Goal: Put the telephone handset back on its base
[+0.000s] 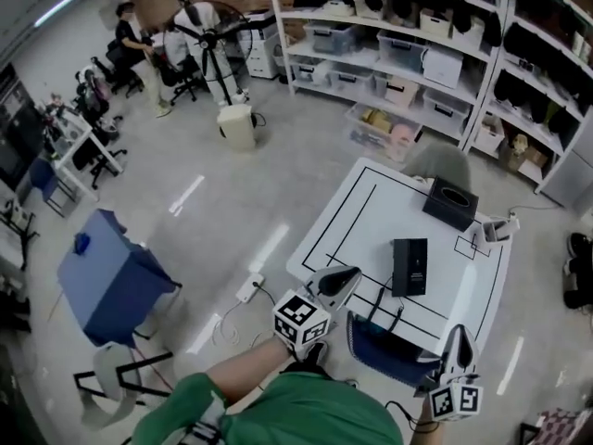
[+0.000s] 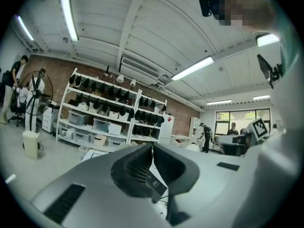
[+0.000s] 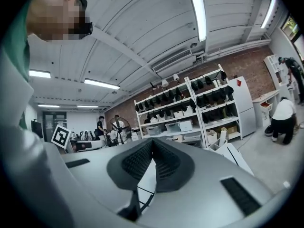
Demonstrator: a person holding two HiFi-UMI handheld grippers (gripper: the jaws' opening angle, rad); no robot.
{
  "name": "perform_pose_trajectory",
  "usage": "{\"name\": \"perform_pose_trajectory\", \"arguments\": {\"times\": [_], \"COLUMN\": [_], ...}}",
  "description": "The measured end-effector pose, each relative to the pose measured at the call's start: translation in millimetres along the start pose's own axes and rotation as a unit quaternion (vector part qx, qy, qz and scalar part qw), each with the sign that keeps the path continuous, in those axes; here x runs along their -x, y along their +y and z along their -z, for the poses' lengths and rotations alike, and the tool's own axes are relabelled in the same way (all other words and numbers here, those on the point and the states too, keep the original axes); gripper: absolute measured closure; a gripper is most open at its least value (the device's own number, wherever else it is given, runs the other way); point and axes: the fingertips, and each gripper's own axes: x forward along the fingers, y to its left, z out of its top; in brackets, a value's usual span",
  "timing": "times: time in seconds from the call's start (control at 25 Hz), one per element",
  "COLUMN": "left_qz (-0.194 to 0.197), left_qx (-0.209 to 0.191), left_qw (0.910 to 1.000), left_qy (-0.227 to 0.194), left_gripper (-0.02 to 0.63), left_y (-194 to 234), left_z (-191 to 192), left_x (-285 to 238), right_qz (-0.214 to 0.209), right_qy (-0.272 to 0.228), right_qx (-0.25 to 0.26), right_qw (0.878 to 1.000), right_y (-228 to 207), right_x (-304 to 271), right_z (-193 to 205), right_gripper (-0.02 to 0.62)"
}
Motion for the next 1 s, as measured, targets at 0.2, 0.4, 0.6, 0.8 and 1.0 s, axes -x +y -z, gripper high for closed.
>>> {"name": "perform_pose_trajectory", "arguments": {"times": [0.2, 0.4, 0.6, 0.8, 1.0], "left_qz": [-0.02, -0.036, -0.039, -0.032, -0.034], "left_qx": [-0.068, -0.109, -0.126, -0.126, -0.137], "left_qw": [0.9972, 0.9922, 0.9902, 0.9899, 0.9881], "left_qy": [-0.024, -0.049, -0.046, -0.058, -0.061], "left_gripper": [0.577, 0.577, 0.577, 0.577, 0.577], "left_y": [-13, -16, -26, -31, -13], "left_z": [-34, -65, -67, -71, -65], "left_x": [28, 48, 57, 60, 47], "right_qz": [-0.029, -0.042, -0.039, -0.033, -0.023], "right_qy": [-0.016, -0.028, -0.041, -0.061, -0.06], "right_qx": [0.027, 0.039, 0.048, 0.048, 0.065], "right_qw": [0.999, 0.998, 0.997, 0.996, 0.996], "right_y": [17, 33, 38, 36, 34], "right_x": [-3, -3, 15, 20, 5], "right_z": [-22, -38, -49, -51, -54], "right_gripper": [0.572, 0.572, 0.572, 0.572, 0.572]}}
